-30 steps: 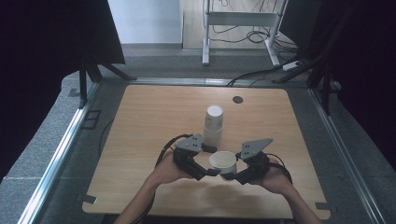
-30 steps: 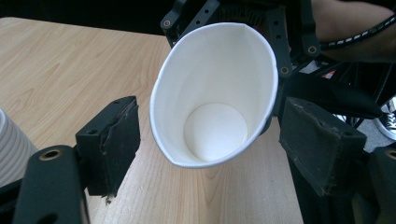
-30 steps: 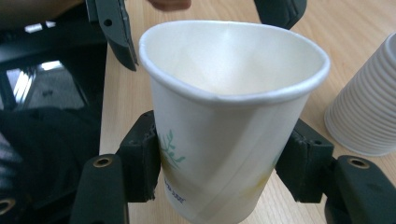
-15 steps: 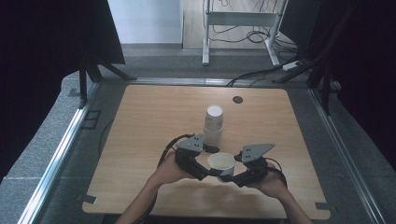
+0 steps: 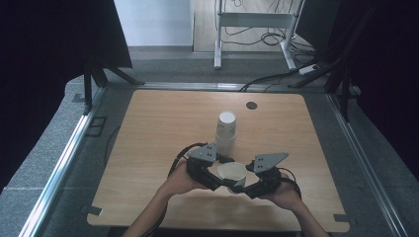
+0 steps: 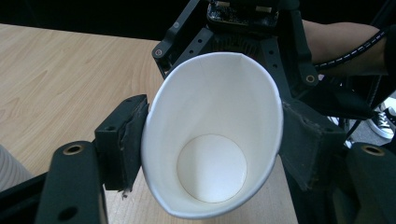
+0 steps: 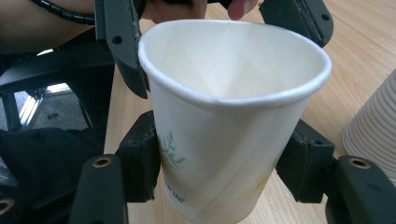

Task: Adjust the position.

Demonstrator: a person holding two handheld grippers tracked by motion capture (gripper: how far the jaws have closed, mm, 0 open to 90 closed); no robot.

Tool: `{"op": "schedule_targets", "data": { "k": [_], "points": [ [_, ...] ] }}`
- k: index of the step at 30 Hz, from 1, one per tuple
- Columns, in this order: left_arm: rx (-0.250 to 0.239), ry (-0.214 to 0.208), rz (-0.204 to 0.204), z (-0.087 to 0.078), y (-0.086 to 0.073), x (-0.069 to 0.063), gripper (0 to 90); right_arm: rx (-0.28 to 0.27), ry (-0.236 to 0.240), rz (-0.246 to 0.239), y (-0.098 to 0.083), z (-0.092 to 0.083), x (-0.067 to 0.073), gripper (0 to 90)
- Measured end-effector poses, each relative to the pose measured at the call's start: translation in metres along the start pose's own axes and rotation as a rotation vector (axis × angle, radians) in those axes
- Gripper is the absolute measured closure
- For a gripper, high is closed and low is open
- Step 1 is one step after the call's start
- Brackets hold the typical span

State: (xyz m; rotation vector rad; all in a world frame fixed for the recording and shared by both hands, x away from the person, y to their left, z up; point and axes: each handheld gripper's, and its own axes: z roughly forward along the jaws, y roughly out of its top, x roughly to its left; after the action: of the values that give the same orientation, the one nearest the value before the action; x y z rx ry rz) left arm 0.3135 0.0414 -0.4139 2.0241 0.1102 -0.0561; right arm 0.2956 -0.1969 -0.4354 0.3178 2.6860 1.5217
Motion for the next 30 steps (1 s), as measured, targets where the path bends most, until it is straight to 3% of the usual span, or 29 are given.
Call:
{"op": "schedule_targets", "data": {
  "k": [16, 21, 30],
  "points": [
    [0.026, 0.026, 0.027, 0.000, 0.003, -0.003, 35.7, 0.009, 0.016, 0.015, -0.001, 0.002, -0.002, 36.3],
    [0.032, 0.039, 0.026, -0.002, 0.003, -0.003, 35.7, 0.046, 0.020, 0.025, -0.003, 0.007, -0.003, 27.6],
    [0.066, 0.100, 0.000, -0.012, 0.000, 0.001, 35.7, 0.063, -0.037, 0.058, -0.008, 0.005, -0.008, 16.7]
  ]
}}
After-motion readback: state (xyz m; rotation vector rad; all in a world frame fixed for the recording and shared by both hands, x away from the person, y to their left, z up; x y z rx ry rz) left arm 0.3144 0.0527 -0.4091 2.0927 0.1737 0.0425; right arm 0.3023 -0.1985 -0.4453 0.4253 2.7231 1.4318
